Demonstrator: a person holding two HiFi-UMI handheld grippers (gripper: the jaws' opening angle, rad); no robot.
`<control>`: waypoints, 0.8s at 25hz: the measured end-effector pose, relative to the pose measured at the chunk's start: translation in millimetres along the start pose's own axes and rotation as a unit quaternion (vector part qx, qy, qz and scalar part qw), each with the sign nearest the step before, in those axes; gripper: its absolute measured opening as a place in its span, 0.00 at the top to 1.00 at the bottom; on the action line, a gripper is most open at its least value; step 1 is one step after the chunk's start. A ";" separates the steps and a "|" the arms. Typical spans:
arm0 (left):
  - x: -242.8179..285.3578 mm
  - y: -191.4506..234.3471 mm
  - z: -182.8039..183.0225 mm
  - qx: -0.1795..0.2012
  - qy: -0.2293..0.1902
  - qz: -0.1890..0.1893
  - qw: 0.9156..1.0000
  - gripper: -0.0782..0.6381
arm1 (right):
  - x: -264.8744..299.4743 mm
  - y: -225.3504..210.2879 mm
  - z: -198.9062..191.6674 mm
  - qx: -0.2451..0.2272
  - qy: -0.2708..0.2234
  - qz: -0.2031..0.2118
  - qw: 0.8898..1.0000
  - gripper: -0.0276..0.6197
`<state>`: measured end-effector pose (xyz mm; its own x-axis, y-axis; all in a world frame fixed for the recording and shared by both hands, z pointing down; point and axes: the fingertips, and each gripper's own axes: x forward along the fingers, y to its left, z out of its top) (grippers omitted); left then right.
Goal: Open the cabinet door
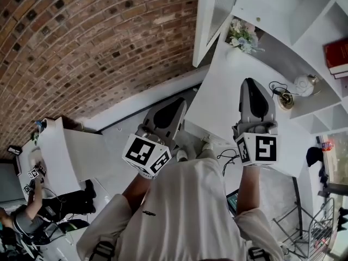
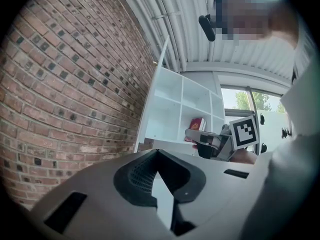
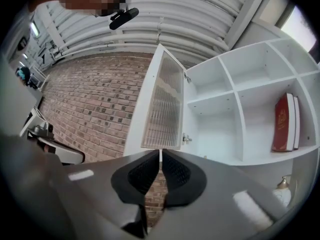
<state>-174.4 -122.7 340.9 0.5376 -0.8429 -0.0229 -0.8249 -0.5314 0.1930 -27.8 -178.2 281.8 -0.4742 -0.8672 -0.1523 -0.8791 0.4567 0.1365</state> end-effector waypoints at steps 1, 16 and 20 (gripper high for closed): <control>1.1 -1.0 -0.1 0.000 0.000 -0.002 1.000 0.88 | -4.7 -5.3 -2.1 0.001 0.003 -0.007 1.000 0.93; 7.2 -14.9 -1.8 0.015 0.010 -0.034 0.999 0.88 | -78.5 -49.4 -36.0 -0.014 0.052 -0.078 0.995 0.94; 9.1 -18.7 -3.5 0.016 0.012 -0.039 0.999 0.88 | -91.1 -53.0 -39.4 0.004 0.052 -0.096 0.994 0.94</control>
<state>-153.4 -120.2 340.5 0.6047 -0.7963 -0.0128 -0.7849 -0.5986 0.1601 63.9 -131.3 327.0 -0.2905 -0.9541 -0.0725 -0.9534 0.2822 0.1066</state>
